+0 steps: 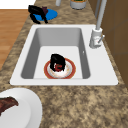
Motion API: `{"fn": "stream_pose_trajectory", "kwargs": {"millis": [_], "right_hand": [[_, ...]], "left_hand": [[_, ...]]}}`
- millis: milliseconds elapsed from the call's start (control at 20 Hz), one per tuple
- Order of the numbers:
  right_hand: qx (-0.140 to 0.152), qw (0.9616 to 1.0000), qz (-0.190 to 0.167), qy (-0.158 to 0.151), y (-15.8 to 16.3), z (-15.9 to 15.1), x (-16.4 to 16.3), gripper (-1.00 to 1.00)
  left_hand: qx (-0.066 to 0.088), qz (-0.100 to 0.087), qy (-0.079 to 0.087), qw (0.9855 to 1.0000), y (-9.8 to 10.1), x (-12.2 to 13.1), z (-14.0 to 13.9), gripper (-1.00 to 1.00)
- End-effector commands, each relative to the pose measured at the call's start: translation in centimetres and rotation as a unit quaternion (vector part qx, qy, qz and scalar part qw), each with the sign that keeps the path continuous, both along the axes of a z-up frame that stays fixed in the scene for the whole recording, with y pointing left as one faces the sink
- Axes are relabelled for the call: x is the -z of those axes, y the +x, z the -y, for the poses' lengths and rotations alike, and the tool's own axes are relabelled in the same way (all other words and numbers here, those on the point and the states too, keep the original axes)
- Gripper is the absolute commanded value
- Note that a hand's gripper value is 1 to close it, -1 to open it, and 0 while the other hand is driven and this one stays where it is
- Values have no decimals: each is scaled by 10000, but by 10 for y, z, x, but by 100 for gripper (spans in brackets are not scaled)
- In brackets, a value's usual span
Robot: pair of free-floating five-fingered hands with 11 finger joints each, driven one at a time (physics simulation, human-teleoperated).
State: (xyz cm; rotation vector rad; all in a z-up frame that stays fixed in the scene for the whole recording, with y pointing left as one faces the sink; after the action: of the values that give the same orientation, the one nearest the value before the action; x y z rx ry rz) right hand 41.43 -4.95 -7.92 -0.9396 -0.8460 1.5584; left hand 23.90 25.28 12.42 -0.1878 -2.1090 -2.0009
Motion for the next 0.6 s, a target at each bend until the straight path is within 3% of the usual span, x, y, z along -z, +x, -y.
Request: {"fn": "stream_pose_trajectory", "kwargs": {"millis": [0,550], "right_hand": [[41,10000,27,0,0,20,-25,100],[124,9998,-23,158,-13,79,-112,100]], "left_hand": [[0,0,0,10000,0,0,0,0],[0,0,0,10000,0,0,0,0]]}}
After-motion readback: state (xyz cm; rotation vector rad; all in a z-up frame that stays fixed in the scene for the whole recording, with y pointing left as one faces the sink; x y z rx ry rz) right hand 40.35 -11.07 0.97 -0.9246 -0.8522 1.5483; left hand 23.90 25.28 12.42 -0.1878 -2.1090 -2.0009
